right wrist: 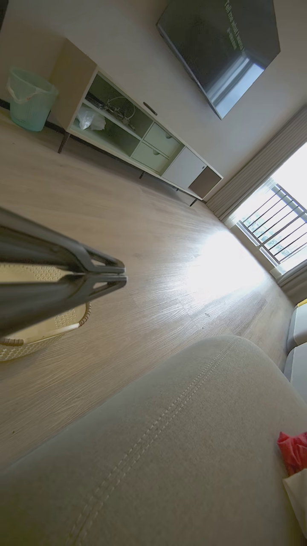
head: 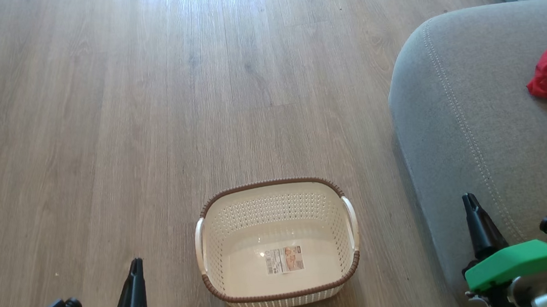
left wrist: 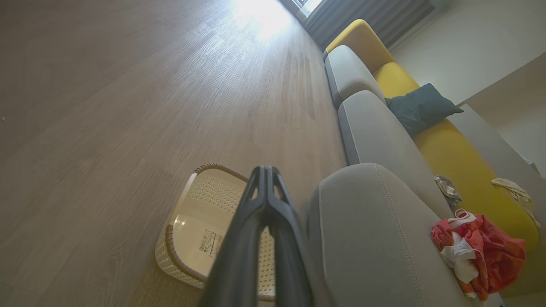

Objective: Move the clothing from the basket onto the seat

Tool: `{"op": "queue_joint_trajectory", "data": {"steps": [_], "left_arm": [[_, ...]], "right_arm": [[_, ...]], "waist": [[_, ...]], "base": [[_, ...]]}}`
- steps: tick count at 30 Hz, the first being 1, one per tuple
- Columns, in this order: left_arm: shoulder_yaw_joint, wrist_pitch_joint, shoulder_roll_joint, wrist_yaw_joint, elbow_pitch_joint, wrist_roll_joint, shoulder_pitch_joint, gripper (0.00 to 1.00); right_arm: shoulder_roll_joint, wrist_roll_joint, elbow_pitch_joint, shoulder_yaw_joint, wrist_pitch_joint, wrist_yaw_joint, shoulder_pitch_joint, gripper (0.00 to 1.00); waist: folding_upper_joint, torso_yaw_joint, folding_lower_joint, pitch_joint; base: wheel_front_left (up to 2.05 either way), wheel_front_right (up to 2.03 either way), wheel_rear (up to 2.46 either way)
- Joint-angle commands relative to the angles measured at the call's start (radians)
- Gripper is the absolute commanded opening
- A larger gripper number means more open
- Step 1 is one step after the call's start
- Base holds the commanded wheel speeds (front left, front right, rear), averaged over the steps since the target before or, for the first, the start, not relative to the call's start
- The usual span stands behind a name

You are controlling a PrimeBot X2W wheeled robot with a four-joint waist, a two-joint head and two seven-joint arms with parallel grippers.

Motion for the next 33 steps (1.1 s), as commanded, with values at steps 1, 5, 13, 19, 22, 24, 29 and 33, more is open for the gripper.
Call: {"op": "queue_joint_trajectory", "data": {"steps": [1, 5, 13, 19, 22, 24, 29, 33], "left_arm": [[0.026, 0.007, 0.004, -0.007, -0.033, -0.026, -0.056, 0.0], [0.032, 0.018, 0.004, -0.01, -0.033, -0.067, -0.062, 0.0], [0.043, 0.042, 0.004, -0.016, -0.034, -0.148, -0.073, 0.0], [0.052, 0.06, 0.004, -0.02, -0.034, -0.208, -0.082, 0.0], [0.056, 0.068, 0.005, -0.022, -0.034, -0.238, -0.086, 0.0], [0.059, 0.074, 0.005, -0.023, -0.034, -0.258, -0.089, 0.0], [0.065, 0.086, 0.005, -0.026, -0.035, -0.299, -0.094, 0.0], [0.071, 0.098, 0.005, -0.029, -0.035, -0.339, -0.1, 0.0]], "right_arm": [[-0.017, 0.031, -0.031, 0.002, 0.009, 0.003, -0.052, 0.0], [-0.018, 0.076, -0.031, -0.002, 0.02, 0.003, -0.056, 0.0], [-0.019, 0.167, -0.03, -0.011, 0.042, 0.004, -0.064, 0.0], [-0.019, 0.234, -0.03, -0.018, 0.059, 0.004, -0.071, 0.0], [-0.02, 0.268, -0.03, -0.021, 0.067, 0.004, -0.074, 0.0], [-0.02, 0.29, -0.03, -0.023, 0.073, 0.005, -0.076, 0.0], [-0.02, 0.335, -0.03, -0.028, 0.084, 0.005, -0.08, 0.0], [-0.02, 0.38, -0.029, -0.033, 0.096, 0.005, -0.084, 0.0]], "waist": [[0.0, 0.0, 0.0, 0.0], [0.0, -0.001, 0.0, 0.001], [0.0, -0.001, 0.0, 0.002], [0.0, -0.002, 0.0, 0.003], [0.0, -0.002, 0.0, 0.003], [0.0, -0.003, 0.0, 0.004], [0.0, -0.003, 0.0, 0.004], [0.0, -0.004, 0.0, 0.005]], "base": [[0.0, 0.0, 0.0], [0.0, 0.0, 0.0], [0.0, 0.0, 0.0], [0.0, 0.0, 0.0], [0.0, 0.0, 0.0], [0.0, 0.0, 0.0], [0.0, 0.0, 0.0], [0.0, 0.0, 0.0]]}}
